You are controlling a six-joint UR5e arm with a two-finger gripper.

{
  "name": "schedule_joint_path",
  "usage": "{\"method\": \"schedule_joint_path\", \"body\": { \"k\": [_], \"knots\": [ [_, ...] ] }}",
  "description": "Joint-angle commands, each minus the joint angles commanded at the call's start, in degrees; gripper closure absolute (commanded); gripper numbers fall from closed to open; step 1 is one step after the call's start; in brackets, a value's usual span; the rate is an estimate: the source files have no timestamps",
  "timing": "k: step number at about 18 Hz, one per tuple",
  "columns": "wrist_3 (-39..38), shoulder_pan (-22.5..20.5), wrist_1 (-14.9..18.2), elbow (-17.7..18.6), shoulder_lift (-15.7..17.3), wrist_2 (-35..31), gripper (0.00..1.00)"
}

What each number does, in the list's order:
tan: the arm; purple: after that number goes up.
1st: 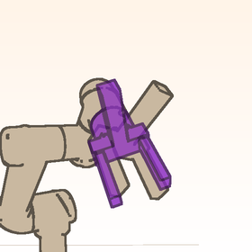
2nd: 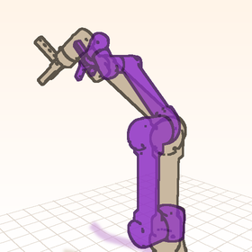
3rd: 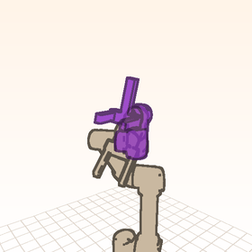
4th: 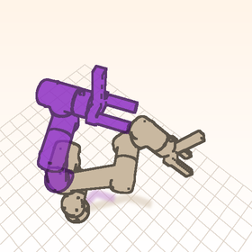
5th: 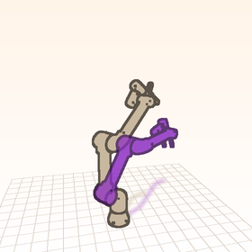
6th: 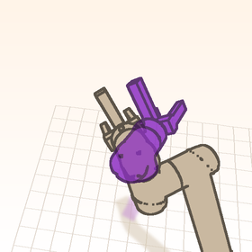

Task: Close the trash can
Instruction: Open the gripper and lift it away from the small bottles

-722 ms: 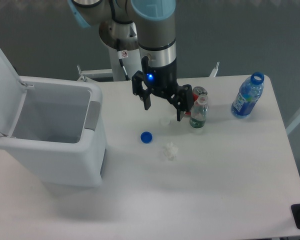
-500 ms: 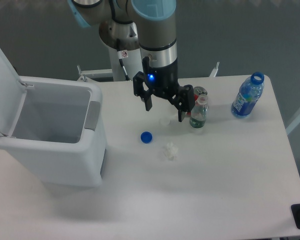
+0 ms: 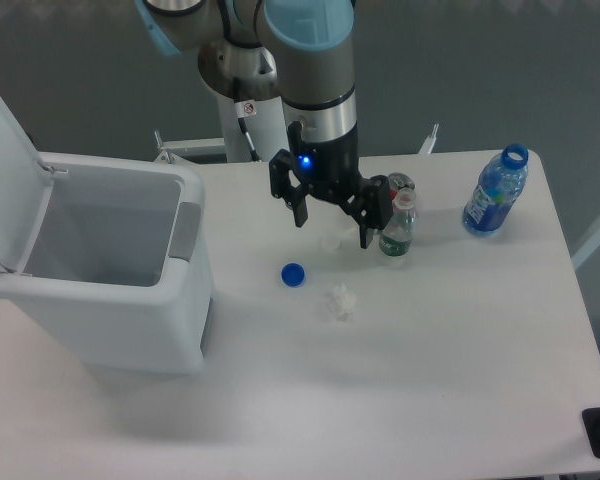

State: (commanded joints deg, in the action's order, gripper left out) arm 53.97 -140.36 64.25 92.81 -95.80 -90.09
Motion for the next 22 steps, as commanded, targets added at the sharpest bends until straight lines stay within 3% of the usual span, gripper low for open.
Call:
{"method": "schedule_joint_path", "body": {
  "k": [5,11,16,22],
  "knots": [
    [-1.66,-0.26,0.0,-0.35,0.09,0.18,0.0],
    [-17.56,-0.18,-1.4,-2.63,0.26,0.26,0.0],
    [-20.38,-0.18,-2.37,-2.9,2.54,0.18,0.0],
    [-33.04,0.17,-2.73,-5.53,3.16,0.35,0.0]
  ]
}}
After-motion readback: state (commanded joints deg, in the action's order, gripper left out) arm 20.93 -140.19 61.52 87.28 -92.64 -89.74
